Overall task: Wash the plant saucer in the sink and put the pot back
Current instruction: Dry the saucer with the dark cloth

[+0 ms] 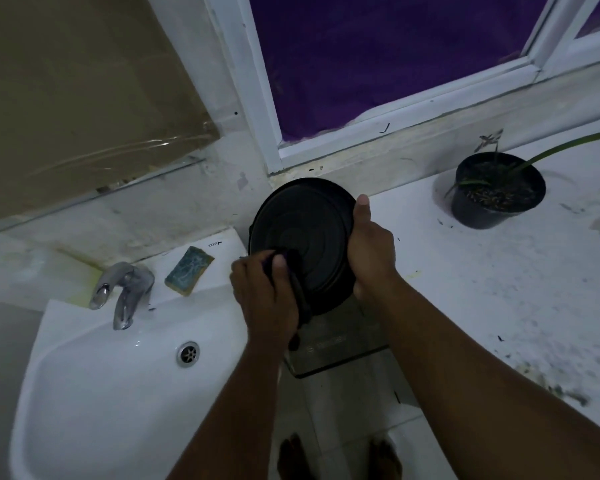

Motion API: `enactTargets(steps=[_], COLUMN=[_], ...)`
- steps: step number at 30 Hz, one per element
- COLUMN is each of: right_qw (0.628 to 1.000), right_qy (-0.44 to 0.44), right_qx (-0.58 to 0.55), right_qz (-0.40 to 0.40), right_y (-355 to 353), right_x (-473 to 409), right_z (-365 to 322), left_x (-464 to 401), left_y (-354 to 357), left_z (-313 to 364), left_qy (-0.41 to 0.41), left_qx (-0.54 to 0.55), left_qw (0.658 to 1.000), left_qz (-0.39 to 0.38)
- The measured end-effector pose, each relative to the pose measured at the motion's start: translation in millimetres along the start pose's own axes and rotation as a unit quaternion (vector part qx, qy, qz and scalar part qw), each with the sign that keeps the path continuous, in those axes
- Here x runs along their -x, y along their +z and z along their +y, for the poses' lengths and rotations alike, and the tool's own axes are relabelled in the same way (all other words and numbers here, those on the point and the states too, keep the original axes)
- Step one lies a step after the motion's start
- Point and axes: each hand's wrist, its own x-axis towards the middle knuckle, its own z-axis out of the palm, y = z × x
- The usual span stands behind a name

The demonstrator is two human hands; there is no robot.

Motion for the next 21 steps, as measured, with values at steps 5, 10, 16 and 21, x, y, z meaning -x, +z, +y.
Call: enactTargets(steps=[5,10,16,21], right_qw=[0.997,0.986,0.995,0.989], right_qy=[-0.068,-0.128,-0.045,-0.025], right_qx=[0.025,0.106,0.087,0.143], right_qz=[-0.005,-0.024,-0.014,0.006], right_y=[-4,-10,-31,-29], right_x=[6,7,-17,-49], right_z=[-2,6,25,55], left_x=[-59,-78,-54,-38], left_y=[-8,-7,5,25], left_z=[-8,5,4,-12], left_qy=[-0.065,-0.053,-0.095,-0.136], left_qx=[0.014,0.019,0.045,0.043], left_qw=[0.998,0.998,0.993,0.987], left_qz=[0.006,0.005,-0.057,-0.081])
